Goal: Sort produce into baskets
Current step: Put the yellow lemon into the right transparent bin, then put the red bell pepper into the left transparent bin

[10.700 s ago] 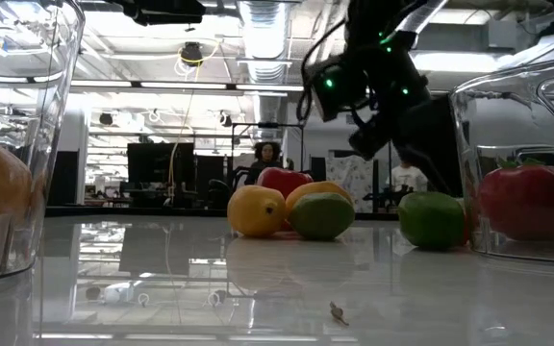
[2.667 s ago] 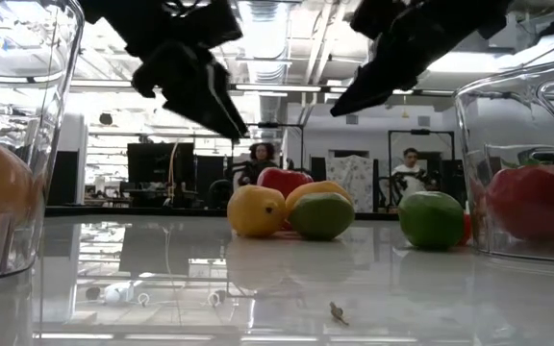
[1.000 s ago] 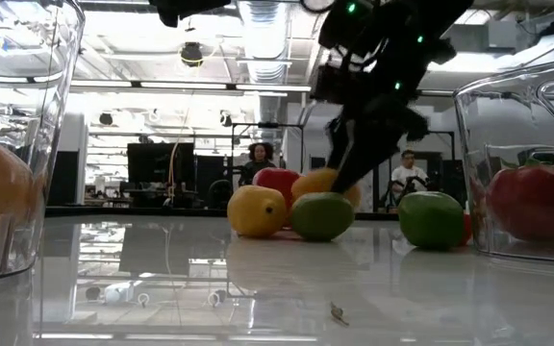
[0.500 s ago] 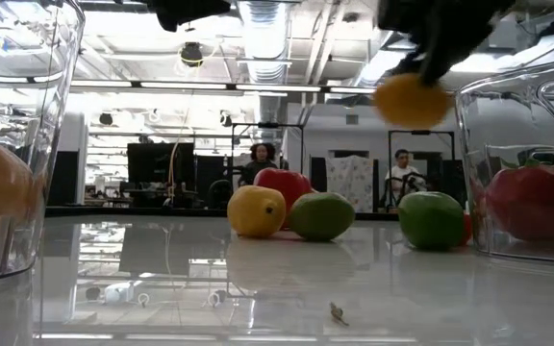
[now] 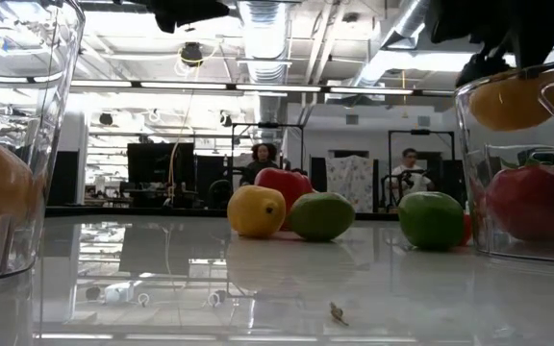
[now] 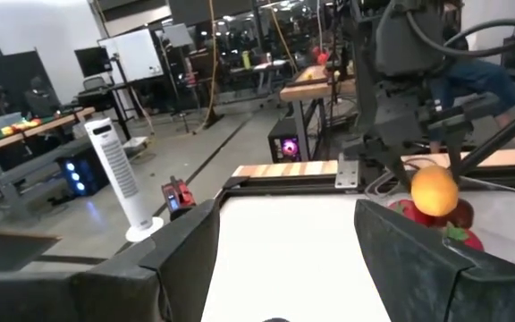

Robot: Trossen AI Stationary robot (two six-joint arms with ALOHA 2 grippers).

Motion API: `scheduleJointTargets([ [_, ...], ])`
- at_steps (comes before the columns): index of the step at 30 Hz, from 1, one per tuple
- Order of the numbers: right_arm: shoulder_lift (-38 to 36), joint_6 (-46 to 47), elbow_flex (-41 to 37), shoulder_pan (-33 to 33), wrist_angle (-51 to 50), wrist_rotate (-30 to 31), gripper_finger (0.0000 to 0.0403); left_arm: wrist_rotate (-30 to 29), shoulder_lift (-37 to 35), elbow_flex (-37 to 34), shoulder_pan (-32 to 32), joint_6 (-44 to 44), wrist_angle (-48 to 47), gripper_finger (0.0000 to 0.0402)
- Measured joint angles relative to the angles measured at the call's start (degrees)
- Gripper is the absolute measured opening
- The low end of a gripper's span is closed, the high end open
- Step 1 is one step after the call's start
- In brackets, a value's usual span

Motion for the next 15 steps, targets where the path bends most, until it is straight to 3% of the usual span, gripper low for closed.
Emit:
scheduleJointTargets([
  [11, -0.37, 2.05, 0.17, -1.35, -2.08, -0.01, 0.0332, 0.26, -0.11, 0.00, 0.00, 0.01, -0.76, 0.0247],
  [15, 0.43, 0.85, 2.24, -2.53, 2.38, 0.30, 0.0331, 0.44, -0.14, 0.00, 0.00, 0.22, -0.40, 0.0247],
])
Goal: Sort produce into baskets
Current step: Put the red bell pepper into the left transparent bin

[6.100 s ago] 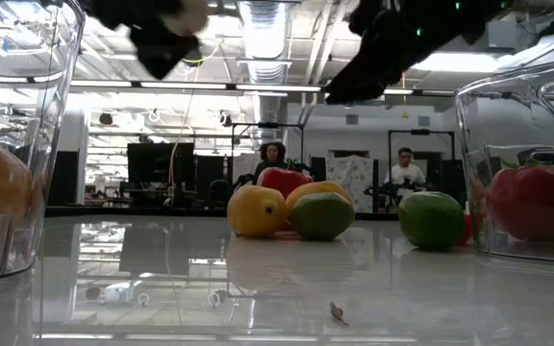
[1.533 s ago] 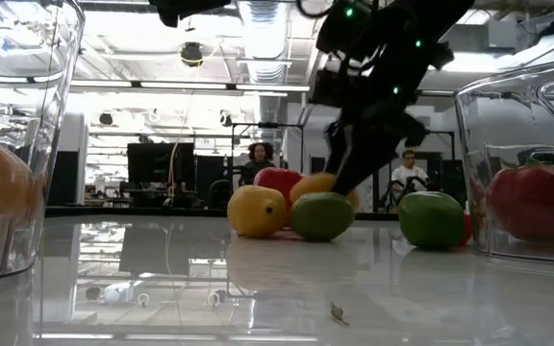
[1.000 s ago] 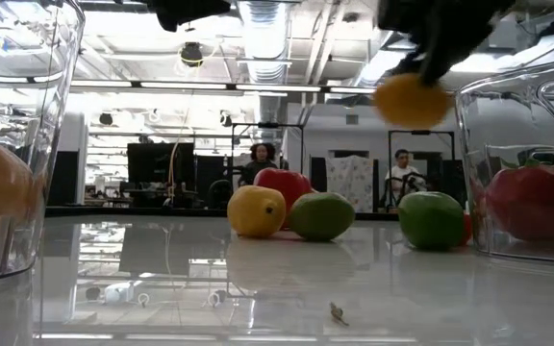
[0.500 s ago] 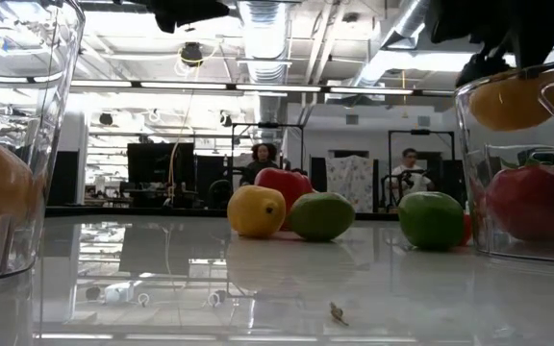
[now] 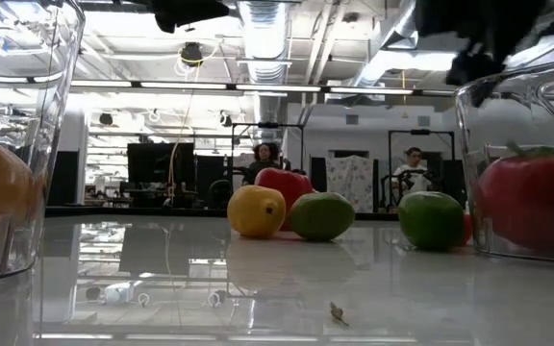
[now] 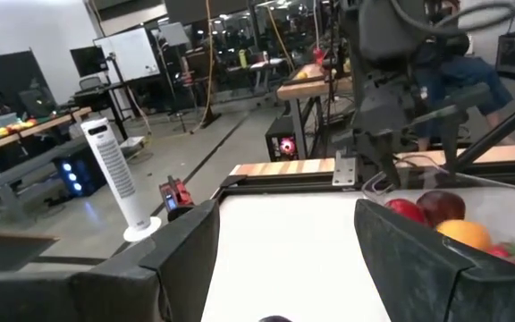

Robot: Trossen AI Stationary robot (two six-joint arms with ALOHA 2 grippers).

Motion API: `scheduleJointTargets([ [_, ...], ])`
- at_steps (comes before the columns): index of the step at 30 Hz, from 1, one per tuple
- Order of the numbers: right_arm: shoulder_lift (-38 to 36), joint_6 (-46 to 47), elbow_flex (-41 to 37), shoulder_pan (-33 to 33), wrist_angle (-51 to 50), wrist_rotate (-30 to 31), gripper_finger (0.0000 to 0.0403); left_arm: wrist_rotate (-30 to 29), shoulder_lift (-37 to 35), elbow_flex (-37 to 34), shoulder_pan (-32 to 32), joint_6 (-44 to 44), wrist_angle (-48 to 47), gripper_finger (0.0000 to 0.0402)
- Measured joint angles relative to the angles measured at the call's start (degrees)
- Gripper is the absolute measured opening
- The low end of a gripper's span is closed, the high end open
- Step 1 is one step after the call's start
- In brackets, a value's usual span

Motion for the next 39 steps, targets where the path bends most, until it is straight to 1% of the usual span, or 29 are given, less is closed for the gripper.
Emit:
scheduleJointTargets([
  [2, 1.77, -0.69, 1.87, -0.86, 2.39, 2.30, 0.0329, -0.02, -0.01, 0.00, 0.02, 0.03, 0.07, 0.0247],
  [6, 7.94, -7.50, 5.84, -1.59, 4.48, 13.40, 0.0329, -0.04, 0.00, -0.02, 0.02, 0.47, 0.06, 0.0247],
  [7, 9.78, -9.58, 6.36, -1.70, 6.11, 15.64, 0.0329, -0.04, -0.01, -0.02, 0.03, 0.48, 0.00, 0.0247],
  [8, 11.59, -11.54, 6.73, -2.10, 8.05, 16.56, 0.0329, 0.04, -0.01, -0.02, 0.04, 0.49, -0.12, 0.0247],
  [13, 19.19, -22.06, 6.89, -5.75, 19.90, 16.52, 0.0333, 0.17, -0.01, -0.04, 0.04, 0.51, -1.49, 0.0247],
  [18, 23.30, -28.25, 6.89, -9.03, 30.58, 16.72, 0.0344, -0.04, -0.01, -0.04, 0.07, 0.44, -3.12, 0.0247],
  [22, 25.83, -29.93, 6.93, -9.74, 36.19, 16.71, 0.0342, -1.35, -0.01, -0.04, 0.08, 0.49, -3.38, 0.0247],
  [28, 29.56, -29.79, 6.91, -11.38, 40.66, 16.52, 0.0310, -1.69, -0.37, -0.04, 0.09, 0.49, -4.41, 0.0247],
  [32, 30.84, -28.45, 6.89, -11.61, 40.93, 16.50, 0.0288, 2.27, -3.78, -0.04, -0.31, -0.18, -7.95, 0.0247],
  [36, 30.78, -28.41, 6.86, -11.48, 42.00, 16.48, 0.0271, 10.04, -7.58, -0.04, -0.33, -1.17, -12.88, 0.0247],
  [39, 30.78, -27.87, 6.86, -11.48, 42.42, 16.44, 0.0258, 13.42, -9.09, -0.04, -0.33, -1.92, -14.94, 0.0247],
])
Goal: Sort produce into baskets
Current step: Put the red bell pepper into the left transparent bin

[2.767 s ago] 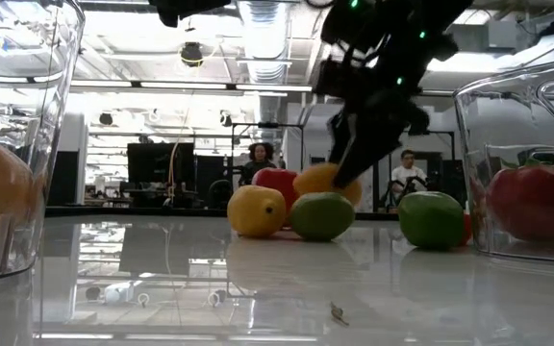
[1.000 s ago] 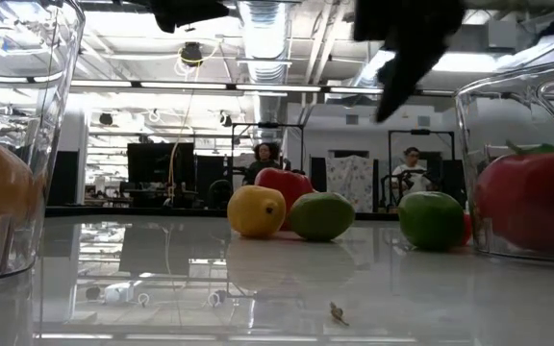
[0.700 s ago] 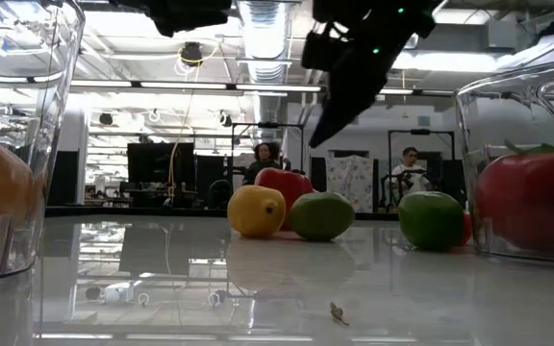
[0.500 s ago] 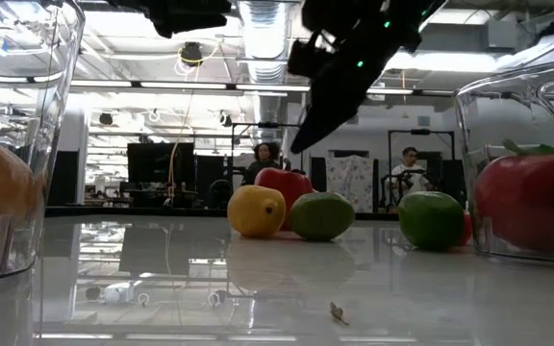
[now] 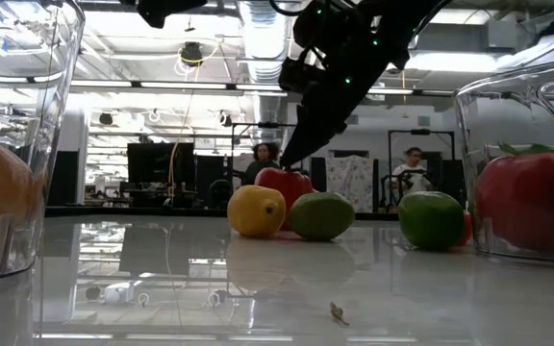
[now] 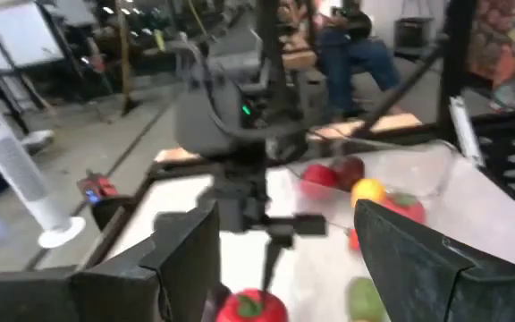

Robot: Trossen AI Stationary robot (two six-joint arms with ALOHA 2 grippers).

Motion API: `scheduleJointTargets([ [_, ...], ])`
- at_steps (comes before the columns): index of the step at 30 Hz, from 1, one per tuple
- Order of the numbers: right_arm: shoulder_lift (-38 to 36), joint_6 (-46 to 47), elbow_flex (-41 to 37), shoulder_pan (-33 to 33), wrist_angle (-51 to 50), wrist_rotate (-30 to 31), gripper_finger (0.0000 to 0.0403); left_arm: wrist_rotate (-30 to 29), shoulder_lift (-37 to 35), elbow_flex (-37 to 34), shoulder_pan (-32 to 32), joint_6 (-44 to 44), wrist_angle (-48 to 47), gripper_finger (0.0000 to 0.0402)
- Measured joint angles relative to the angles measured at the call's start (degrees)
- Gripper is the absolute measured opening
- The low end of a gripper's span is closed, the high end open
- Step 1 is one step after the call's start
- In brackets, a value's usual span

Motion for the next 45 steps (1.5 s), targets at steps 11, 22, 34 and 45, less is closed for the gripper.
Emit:
scheduleJointTargets([
  [11, 0.79, 2.03, 0.02, 0.42, 0.06, -0.37, 0.0189, -0.09, -0.14, 0.00, 0.00, -1.61, -2.11, 0.0247],
  [22, 0.20, 2.19, 0.00, 0.35, -0.95, -0.35, 0.0249, -8.61, 14.96, 0.00, 0.16, -1.15, 9.98, 0.0249],
  [34, -14.51, -0.41, -7.17, -0.49, 2.40, -0.22, 0.0291, -6.24, 26.71, 0.11, 2.05, -11.98, 14.35, 0.0307],
  [45, -24.56, -0.41, -24.57, -1.28, 22.95, 0.79, 0.0292, -5.28, 41.86, 7.99, 3.08, -14.74, 14.70, 0.0331],
])
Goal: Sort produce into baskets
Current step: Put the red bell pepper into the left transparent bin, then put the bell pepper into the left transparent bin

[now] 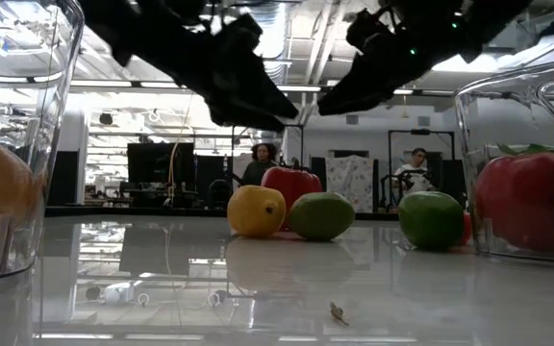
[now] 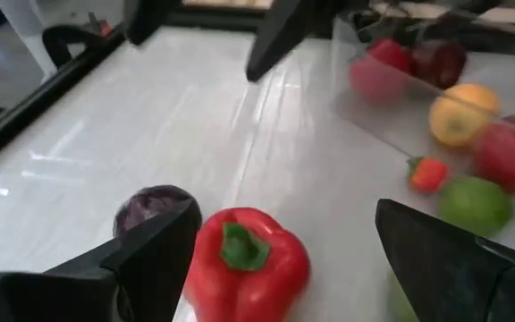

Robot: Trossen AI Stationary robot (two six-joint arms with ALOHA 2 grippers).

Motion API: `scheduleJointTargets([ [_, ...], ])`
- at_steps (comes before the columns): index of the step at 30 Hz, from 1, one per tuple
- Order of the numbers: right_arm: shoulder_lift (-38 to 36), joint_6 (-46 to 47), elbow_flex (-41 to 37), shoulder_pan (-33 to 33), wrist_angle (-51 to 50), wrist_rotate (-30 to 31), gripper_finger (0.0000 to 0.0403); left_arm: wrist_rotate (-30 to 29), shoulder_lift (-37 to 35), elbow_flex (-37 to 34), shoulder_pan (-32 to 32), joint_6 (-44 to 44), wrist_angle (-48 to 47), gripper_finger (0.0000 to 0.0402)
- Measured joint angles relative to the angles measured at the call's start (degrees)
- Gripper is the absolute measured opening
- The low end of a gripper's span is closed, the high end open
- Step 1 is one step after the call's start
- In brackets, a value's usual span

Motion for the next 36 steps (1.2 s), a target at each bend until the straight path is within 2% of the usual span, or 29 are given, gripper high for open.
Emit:
scheduleJointTargets([
  [10, -3.72, 0.74, -4.41, 0.16, 0.89, 0.75, 0.0292, 1.56, 10.13, 7.57, 3.55, -6.18, -3.41, 0.0332],
  [15, -3.79, 0.43, -4.98, 0.14, 1.13, 0.74, 0.0292, 1.60, 10.23, 7.55, 4.46, -7.17, -3.71, 0.0332],
  [21, -3.79, 0.43, -4.96, 0.39, 2.07, 0.65, 0.0292, 5.90, 12.06, 7.56, 4.82, -10.50, -2.54, 0.0333],
  [31, -3.77, 0.44, -4.96, 1.48, 2.19, 0.39, 0.0292, 5.67, 13.86, 7.61, 4.02, -8.01, -3.76, 0.0369],
  [36, -3.77, 0.42, -4.96, 1.48, 2.05, 0.39, 0.0292, 6.57, 13.83, 7.66, 3.82, -6.41, -5.26, 0.0366],
])
